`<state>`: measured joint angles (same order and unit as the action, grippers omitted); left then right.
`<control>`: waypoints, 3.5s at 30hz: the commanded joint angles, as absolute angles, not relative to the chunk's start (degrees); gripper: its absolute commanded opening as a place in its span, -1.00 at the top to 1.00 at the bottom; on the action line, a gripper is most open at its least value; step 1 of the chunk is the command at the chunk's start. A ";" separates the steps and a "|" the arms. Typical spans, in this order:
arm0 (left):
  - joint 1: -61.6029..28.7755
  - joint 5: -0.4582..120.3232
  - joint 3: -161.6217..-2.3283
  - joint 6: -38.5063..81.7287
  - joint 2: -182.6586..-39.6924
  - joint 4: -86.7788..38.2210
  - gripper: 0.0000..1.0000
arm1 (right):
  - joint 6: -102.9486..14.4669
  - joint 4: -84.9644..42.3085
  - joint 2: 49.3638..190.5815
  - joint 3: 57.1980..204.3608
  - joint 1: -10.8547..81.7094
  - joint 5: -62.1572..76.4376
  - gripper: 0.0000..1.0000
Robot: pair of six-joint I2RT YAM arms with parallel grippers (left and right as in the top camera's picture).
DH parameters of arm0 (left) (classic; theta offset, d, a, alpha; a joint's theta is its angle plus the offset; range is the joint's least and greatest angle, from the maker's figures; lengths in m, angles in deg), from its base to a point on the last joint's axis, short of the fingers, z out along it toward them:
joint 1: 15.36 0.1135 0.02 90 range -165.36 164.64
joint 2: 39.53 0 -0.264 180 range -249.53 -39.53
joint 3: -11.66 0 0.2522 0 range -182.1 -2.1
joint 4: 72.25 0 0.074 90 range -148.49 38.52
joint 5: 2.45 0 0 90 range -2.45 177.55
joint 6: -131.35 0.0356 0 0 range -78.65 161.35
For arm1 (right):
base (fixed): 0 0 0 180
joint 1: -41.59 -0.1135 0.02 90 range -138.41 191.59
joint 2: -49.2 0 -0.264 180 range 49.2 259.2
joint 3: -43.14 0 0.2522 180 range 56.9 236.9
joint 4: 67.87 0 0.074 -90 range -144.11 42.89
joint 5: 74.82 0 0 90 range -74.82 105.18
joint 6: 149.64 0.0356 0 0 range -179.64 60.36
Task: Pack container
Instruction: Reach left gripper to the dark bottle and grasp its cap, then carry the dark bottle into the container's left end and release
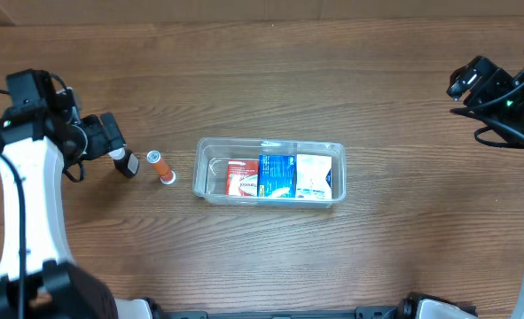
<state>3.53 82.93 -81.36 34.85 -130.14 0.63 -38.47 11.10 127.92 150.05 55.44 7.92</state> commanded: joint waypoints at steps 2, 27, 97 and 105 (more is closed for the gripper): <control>3.90 79.58 -82.28 38.98 -137.13 0.17 -0.93 | -38.67 10.79 127.70 150.35 55.61 7.83 -1.00; 0.38 82.12 -82.24 42.01 -144.41 -3.20 0.44 | -38.67 10.79 127.70 150.35 55.61 7.83 -1.00; -31.11 78.77 -83.66 69.25 -143.29 -1.21 0.56 | -38.69 10.79 127.70 150.35 55.61 7.81 -1.00; -31.07 78.73 -83.70 65.16 -143.25 -2.67 0.00 | -38.67 10.79 127.70 150.35 55.61 7.81 -1.00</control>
